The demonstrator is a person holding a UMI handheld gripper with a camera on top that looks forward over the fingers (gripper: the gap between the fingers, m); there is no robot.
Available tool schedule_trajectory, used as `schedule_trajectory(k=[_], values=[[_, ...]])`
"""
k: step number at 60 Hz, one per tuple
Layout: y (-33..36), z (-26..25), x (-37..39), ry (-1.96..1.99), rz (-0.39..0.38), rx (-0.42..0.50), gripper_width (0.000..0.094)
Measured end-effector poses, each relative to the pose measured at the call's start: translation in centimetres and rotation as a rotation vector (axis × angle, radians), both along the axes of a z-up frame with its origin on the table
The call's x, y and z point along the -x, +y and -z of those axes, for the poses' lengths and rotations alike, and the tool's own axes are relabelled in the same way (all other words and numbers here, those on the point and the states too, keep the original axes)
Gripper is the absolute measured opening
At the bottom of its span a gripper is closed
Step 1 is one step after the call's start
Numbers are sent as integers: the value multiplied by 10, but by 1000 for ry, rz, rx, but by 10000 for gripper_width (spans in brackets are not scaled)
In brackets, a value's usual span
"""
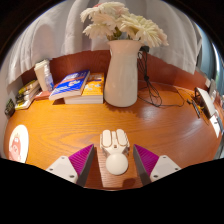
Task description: Arrange mouse
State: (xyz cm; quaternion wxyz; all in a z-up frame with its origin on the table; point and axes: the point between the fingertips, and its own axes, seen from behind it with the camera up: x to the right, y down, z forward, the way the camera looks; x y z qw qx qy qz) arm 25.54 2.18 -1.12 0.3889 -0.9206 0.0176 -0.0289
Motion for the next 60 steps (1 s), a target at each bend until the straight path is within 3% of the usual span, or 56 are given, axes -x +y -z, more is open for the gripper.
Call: schedule_trajectory(k=[11, 24, 33, 38, 47, 53, 60], values=[[22, 2, 4, 37, -31, 17, 536], [22, 5, 4, 38, -26, 68, 379], [23, 0, 5, 30, 19, 115, 356], [28, -33, 9, 12, 69, 70, 356], [39, -139, 54, 40, 151, -106, 358], [40, -213, 107, 45, 148, -232, 358], [36, -260, 189, 75, 109, -298, 361]])
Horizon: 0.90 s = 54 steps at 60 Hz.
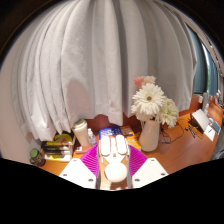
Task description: Arrange mouse
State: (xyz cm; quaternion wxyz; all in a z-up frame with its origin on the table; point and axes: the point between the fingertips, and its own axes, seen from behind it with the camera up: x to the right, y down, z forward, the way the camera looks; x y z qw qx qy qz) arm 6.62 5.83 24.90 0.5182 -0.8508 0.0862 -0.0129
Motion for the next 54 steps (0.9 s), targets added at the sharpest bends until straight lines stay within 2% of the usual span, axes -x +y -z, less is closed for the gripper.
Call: schedule_trajectory(k=[6, 15, 26, 33, 34, 35, 39, 49, 54], values=[[-4, 9, 72, -7, -42, -5, 362], [-22, 98, 153, 10, -88, 127, 357], [-57, 218, 189, -8, -103, 310, 356], [-74, 262, 197, -12, -102, 380, 353], [-77, 264, 195, -11, -105, 392, 321], [-77, 262, 196, -16, -101, 383, 371], [-75, 265, 194, -53, -100, 357, 374], [-75, 265, 196, 8, -94, 386, 531], [-78, 254, 191, 37, -78, 394, 720]])
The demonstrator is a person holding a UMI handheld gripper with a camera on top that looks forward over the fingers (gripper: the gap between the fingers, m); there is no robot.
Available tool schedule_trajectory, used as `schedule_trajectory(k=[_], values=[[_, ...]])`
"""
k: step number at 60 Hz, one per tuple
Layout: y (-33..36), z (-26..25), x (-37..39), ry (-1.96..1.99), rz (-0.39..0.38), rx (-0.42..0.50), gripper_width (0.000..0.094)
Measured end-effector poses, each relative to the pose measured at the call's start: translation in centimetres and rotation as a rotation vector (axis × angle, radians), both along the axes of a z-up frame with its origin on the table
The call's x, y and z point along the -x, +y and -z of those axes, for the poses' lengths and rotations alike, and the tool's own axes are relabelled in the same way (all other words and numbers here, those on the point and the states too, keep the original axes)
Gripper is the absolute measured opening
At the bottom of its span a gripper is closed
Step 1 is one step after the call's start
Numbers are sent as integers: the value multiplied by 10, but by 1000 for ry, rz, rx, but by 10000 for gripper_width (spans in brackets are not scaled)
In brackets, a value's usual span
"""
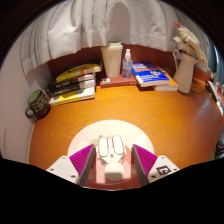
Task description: Arrange mouse
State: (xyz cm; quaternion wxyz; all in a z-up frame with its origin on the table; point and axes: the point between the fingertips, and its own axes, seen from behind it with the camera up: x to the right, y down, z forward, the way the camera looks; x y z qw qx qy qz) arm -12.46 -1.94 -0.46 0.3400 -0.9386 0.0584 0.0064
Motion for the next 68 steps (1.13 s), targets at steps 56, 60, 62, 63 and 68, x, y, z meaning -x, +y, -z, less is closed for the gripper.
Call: schedule_trajectory(k=[56, 60, 62, 63, 68], values=[[-189, -239, -84, -34, -130, -328, 840], [-198, -233, -86, -23, -128, -317, 843], [-202, -231, -86, -18, -125, -310, 842], [-203, -229, -87, -16, -125, -308, 843], [-210, -222, -90, -13, -126, -301, 843]])
